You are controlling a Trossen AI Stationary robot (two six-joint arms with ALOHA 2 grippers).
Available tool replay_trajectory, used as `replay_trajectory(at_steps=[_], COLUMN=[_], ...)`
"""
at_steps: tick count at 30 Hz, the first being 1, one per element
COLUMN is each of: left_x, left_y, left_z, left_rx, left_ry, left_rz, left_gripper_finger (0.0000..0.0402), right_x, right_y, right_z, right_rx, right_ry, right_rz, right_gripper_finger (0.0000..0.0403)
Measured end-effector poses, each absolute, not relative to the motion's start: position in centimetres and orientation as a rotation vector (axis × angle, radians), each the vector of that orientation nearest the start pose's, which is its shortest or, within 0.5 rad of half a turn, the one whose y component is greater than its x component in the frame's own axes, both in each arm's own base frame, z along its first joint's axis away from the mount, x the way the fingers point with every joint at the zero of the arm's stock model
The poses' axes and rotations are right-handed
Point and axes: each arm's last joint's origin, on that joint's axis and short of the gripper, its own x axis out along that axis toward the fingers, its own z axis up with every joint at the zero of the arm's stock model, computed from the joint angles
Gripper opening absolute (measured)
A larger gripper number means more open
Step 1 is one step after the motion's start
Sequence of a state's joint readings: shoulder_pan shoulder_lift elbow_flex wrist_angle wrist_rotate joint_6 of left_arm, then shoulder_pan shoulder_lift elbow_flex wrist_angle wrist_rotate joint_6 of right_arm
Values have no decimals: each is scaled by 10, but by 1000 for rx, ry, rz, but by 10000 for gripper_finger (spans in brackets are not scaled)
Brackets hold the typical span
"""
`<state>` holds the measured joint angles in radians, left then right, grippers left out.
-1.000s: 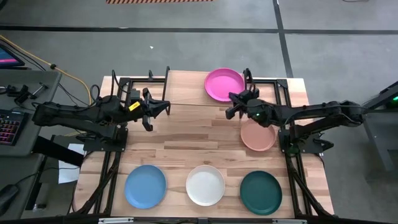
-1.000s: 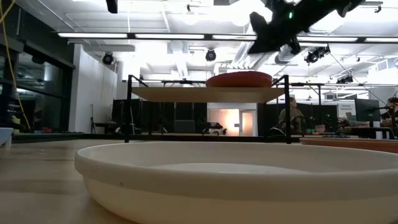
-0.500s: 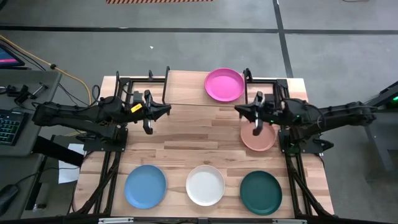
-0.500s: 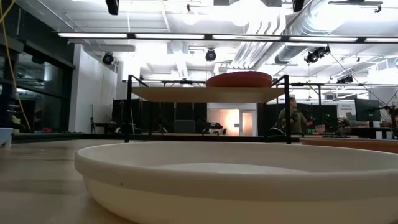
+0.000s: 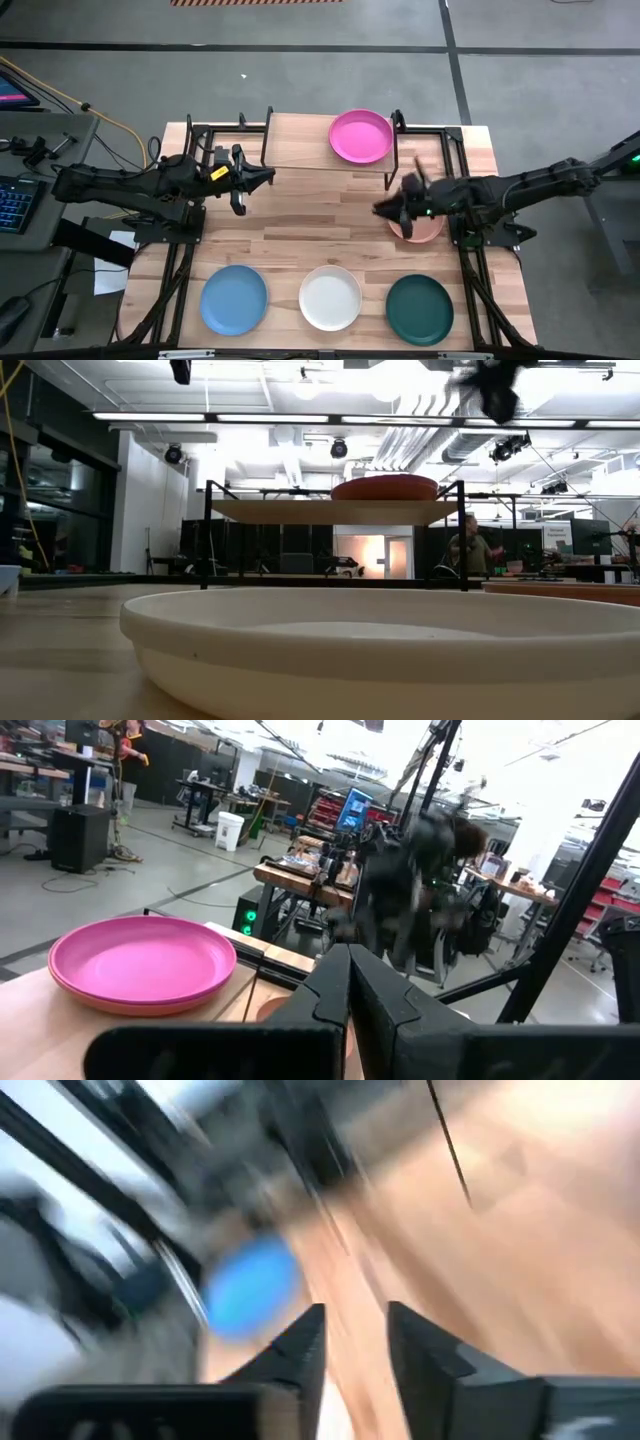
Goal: Place and stack plates onto a shelf
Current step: Put the brown plate on the shelf
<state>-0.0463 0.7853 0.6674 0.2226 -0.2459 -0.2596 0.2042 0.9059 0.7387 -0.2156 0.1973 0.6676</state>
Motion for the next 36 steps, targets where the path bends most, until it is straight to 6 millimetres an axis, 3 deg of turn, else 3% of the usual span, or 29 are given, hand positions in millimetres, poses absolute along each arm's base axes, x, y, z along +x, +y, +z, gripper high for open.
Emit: replay_trajectory(at_steps=[5,9,19,27,36], left_x=[179,179,179,179,179], left_y=[-1,-1,-1,-1,-1], left_z=[330,328,328,328,328], left_rx=[-273,-272,-279,-279,-280], left_ry=[-120,-102,-102,-102,-103], left_rz=[186,188,189,189,190], left_gripper_finger=[1,1,1,1,1], right_x=[175,169,193,207,219], right_y=[41,41,48,53,50], right_z=[250,233,195,163,141], right_rx=[595,537,463,508,532], right_ry=[848,1026,1223,1353,1414], right_rz=[-283,-405,-485,-600,-629], right_gripper_finger=[149,168,173,173,167])
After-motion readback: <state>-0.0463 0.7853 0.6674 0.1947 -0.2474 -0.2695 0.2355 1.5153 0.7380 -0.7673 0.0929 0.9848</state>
